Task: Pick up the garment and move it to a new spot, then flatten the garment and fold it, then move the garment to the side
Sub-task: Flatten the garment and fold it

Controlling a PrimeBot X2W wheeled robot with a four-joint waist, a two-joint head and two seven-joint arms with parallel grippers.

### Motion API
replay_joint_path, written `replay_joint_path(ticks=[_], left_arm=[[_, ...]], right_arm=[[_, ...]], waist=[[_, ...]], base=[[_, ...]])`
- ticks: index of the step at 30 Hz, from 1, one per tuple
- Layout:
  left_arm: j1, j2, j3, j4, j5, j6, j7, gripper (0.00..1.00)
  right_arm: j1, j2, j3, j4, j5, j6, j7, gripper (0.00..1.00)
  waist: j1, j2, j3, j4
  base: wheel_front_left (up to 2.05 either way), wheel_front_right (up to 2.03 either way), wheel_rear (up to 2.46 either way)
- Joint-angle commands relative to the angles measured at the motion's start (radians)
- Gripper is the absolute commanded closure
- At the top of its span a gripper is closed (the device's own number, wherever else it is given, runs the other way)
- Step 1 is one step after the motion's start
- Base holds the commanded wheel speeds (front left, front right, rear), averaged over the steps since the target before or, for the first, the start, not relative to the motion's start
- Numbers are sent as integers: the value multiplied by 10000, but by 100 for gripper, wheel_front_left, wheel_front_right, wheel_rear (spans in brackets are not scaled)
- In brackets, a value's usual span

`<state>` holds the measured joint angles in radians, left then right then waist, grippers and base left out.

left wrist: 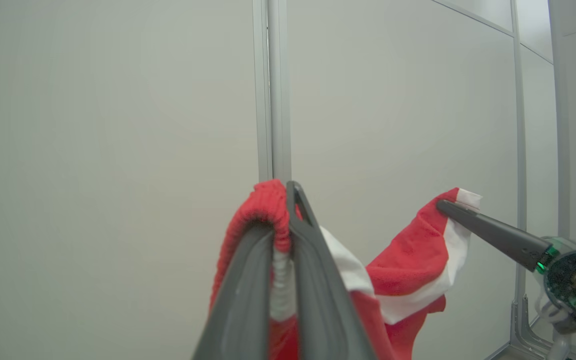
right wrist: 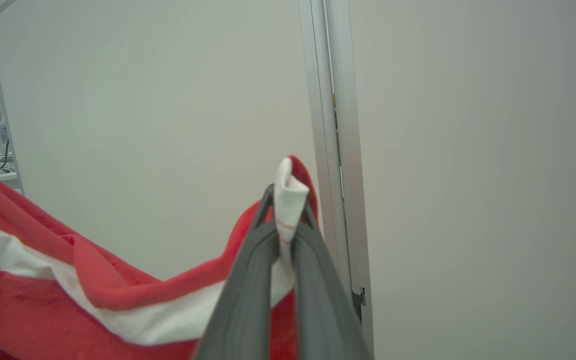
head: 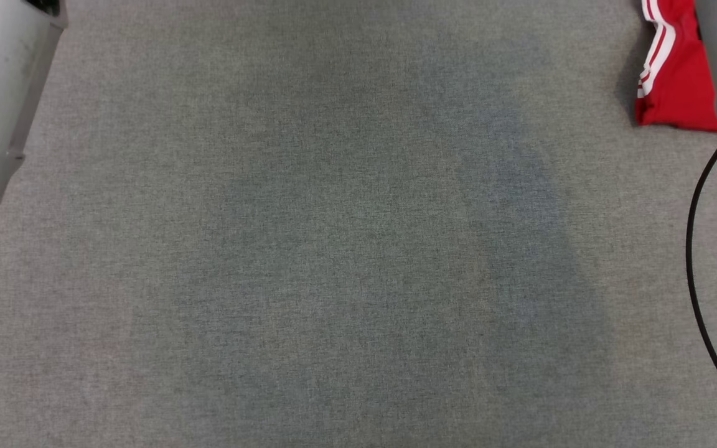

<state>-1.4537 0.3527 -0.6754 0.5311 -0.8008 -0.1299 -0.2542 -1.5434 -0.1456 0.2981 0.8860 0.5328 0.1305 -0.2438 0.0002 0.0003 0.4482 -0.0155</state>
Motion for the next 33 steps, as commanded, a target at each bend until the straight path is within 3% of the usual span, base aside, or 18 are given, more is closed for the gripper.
replay_joint_path(ticks=[1, 6, 10, 18, 22, 33], left_arm=[[-194, 8, -186, 115, -129, -13, -51, 100], [221, 229, -750, 226, -349, -12, -106, 100], [1608, 256, -420, -228, -247, -13, -112, 100], [5593, -4, 669, -1687, 491, -13, -116, 100], [7540, -7, 1242, -2404, 782, -12, -116, 100], [12068, -396, 1296, -3667, 1503, -12, -117, 100]], right_arm=[[-189, -61, 90, 167, 87, 5, -66, 100], [160, -12, 600, 680, 334, 5, -166, 100], [1236, -125, 1166, 528, 619, 5, -213, 100], [4827, -621, 945, -1144, 953, 5, -220, 100], [6751, -538, 608, -2089, 960, 5, -221, 100], [11795, -676, -11, -4432, 1157, 5, -215, 100]], waist=[[-2, -3, 90, 47], [-2, -3, 222, -39], [-2, -3, 191, -95], [-2, -3, -291, -9], [-2, -3, -708, -130], [-2, -3, -1831, -8]], base=[[0, 0, 0], [0, 0, 0], [0, 0, 0], [0, 0, 0], [0, 0, 0], [0, 0, 0]])
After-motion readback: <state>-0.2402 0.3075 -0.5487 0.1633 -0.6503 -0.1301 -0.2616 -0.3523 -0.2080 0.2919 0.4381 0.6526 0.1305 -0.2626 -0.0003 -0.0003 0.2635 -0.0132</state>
